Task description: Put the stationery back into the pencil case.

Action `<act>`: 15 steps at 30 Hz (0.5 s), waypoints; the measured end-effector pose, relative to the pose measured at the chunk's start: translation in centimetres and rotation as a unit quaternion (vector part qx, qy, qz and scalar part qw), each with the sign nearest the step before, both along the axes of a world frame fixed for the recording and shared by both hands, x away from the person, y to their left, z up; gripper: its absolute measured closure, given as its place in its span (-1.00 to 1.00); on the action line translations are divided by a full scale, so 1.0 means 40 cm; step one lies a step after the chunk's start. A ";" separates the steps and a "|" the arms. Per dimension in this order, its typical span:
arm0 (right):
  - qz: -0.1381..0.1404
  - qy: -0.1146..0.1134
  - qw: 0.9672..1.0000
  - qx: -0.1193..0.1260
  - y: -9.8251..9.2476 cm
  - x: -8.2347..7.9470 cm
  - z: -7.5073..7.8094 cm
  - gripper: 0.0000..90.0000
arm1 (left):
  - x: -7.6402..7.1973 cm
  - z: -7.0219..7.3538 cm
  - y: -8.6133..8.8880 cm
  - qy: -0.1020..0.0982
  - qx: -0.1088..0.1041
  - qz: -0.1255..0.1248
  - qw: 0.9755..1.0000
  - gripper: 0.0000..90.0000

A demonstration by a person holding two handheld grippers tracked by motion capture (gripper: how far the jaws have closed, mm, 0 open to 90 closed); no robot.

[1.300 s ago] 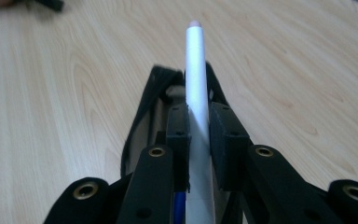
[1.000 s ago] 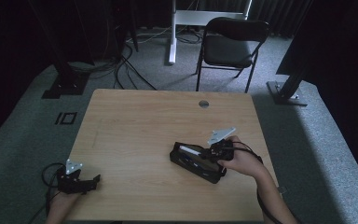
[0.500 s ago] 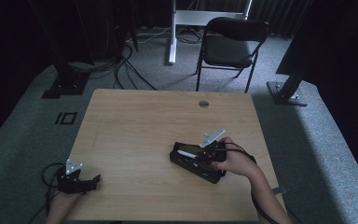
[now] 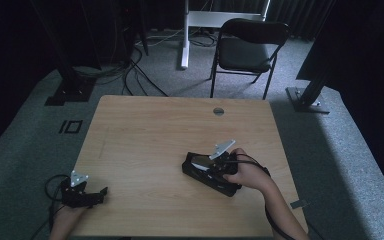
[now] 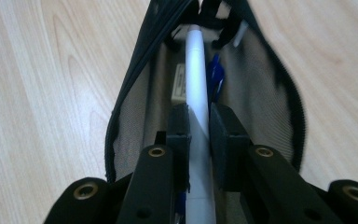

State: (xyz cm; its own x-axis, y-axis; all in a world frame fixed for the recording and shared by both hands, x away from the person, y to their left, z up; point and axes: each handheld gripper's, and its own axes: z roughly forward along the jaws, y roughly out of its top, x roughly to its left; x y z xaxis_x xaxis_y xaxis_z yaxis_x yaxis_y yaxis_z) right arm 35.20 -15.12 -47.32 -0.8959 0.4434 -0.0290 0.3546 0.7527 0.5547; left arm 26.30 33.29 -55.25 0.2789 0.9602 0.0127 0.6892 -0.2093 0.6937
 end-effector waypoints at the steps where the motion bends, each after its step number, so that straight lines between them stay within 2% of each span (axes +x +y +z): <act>1: -0.003 -0.001 1.000 -0.002 0.002 0.000 -0.004 0.75 | 0.000 0.000 0.000 0.000 0.000 0.000 1.000 -0.99; 8: -0.005 0.001 1.000 -0.009 0.007 0.003 -0.014 0.75 | 0.000 0.000 0.000 0.000 0.000 0.000 1.000 -0.99; 15: -0.002 0.008 1.000 -0.029 0.014 0.002 -0.027 0.74 | 0.000 0.000 0.000 0.000 0.000 0.000 1.000 -0.99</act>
State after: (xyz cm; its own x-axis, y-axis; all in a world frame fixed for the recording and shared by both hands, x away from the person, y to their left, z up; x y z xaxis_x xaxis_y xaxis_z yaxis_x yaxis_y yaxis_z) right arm 35.30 -14.57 -48.39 -0.8951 0.4441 -0.0402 0.3655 0.7822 0.5045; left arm 26.30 33.29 -55.25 0.2787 0.9603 0.0126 0.6893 -0.2091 0.6937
